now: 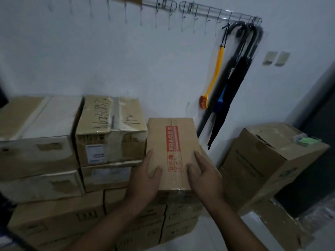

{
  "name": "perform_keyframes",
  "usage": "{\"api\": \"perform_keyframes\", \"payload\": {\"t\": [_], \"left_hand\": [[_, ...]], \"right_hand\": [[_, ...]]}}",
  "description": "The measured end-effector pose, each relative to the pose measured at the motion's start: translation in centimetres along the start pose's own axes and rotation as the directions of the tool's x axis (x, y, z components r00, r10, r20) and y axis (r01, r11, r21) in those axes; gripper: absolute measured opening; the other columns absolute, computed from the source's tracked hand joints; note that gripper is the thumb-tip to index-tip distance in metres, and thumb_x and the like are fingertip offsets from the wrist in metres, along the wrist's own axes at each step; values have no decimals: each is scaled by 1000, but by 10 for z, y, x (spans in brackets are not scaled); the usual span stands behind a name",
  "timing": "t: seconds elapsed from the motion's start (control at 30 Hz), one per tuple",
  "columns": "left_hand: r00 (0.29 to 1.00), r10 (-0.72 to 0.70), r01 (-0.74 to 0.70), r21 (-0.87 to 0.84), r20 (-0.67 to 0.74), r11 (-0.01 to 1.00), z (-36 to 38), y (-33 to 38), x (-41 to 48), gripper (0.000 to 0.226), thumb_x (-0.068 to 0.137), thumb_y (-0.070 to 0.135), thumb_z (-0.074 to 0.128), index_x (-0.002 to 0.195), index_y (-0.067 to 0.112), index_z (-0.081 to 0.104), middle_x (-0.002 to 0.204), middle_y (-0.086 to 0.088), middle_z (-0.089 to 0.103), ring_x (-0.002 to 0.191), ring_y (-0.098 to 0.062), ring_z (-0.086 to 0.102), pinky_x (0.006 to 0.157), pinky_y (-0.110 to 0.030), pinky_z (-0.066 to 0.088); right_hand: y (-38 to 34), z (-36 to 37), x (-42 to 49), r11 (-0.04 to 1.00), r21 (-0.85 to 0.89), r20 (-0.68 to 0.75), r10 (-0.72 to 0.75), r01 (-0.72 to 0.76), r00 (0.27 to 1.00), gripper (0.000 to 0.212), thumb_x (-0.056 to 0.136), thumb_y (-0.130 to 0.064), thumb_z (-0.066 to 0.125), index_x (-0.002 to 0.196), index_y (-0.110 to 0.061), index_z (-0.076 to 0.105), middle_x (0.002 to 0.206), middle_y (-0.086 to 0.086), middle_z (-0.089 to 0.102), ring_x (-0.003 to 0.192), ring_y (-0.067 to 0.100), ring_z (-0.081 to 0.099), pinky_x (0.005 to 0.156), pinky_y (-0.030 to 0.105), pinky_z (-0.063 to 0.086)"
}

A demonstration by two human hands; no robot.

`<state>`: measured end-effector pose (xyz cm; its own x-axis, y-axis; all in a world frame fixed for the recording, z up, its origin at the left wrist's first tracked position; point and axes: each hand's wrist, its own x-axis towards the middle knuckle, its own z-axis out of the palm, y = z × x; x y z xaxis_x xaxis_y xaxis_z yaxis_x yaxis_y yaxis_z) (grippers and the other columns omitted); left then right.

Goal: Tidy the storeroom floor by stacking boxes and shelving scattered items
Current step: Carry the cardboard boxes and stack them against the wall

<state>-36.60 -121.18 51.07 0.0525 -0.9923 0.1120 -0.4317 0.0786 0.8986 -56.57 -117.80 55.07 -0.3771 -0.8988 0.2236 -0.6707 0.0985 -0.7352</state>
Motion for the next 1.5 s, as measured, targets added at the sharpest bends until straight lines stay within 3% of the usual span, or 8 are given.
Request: {"api": "perform_keyframes", "payload": {"t": [0.17, 0.4, 0.53, 0.67, 0.8, 1.03, 1.3, 1.5], "left_hand": [[981, 142, -98, 292, -134, 951, 12, 15, 21, 67, 92, 63, 53, 153, 39, 37, 146, 1, 32, 136, -19, 31, 111, -43, 42], [954, 291, -160, 713, -65, 683, 8, 48, 44, 91, 59, 102, 46, 130, 47, 60, 163, -1, 16, 151, -31, 6, 120, -62, 11], [952, 283, -62, 831, -118, 553, -9, 53, 74, 72, 52, 92, 64, 112, 52, 69, 164, -8, 22, 152, -40, 7, 116, -72, 5], [960, 233, 21, 874, -153, 485, -3, 59, 100, 62, 56, 84, 70, 108, 50, 72, 164, -9, 27, 154, -40, 8, 115, -74, 0], [959, 165, 127, 868, -231, 480, 9, 64, 117, 59, 65, 76, 71, 117, 49, 67, 161, -3, 32, 152, -32, 17, 114, -73, 0], [954, 154, 157, 865, -258, 476, 19, 64, 117, 59, 68, 73, 70, 120, 47, 64, 163, -1, 30, 152, -29, 19, 117, -71, -2], [929, 166, 201, 830, -329, 519, 38, 69, 105, 64, 74, 59, 77, 132, 41, 55, 159, -8, 31, 152, -34, 14, 118, -71, -2], [834, 293, 183, 735, -468, 653, 60, 59, 33, 54, 85, 37, 70, 135, 27, 51, 147, -7, 38, 143, -33, 32, 118, -62, 23]], "right_hand": [[5, 14, 50, 1000, 15, 45, -5, 4, 999, 53, 97, -51, 57, 148, -42, 50, 132, -9, 67, 94, 1, 53, 72, 9, 39], [-8, 17, 144, 989, -73, 215, -109, 127, 971, 51, 99, -50, 51, 147, -33, 54, 137, -5, 62, 97, 10, 55, 89, 29, 47], [-8, 46, 167, 980, 146, -13, -136, 137, 991, 25, 95, -39, 60, 107, -25, 76, 117, -13, 56, 90, 3, 54, 88, 32, 56], [0, 65, 184, 939, 121, -88, -314, 323, 945, 16, 91, -25, 65, 93, -22, 81, 114, -13, 64, 83, 0, 56, 69, 10, 44], [1, 74, 205, 895, 130, -54, -423, 426, 905, 12, 85, -22, 63, 87, -26, 74, 106, -15, 57, 72, 9, 60, 60, 32, 56], [6, 75, 211, 874, 88, -8, -479, 478, 878, 3, 84, -27, 64, 87, -26, 66, 104, -14, 48, 63, 13, 56, 52, 34, 53], [34, 55, 206, 867, 346, 289, -463, 360, 838, 44, 100, -46, 56, 141, -31, 57, 156, -18, 26, 124, 12, 54, 104, 35, 51], [75, 37, 159, 849, 472, 225, -378, 239, 898, 67, 92, -42, 70, 148, -35, 35, 143, -5, 44, 118, 13, 58, 95, 41, 57]]}}
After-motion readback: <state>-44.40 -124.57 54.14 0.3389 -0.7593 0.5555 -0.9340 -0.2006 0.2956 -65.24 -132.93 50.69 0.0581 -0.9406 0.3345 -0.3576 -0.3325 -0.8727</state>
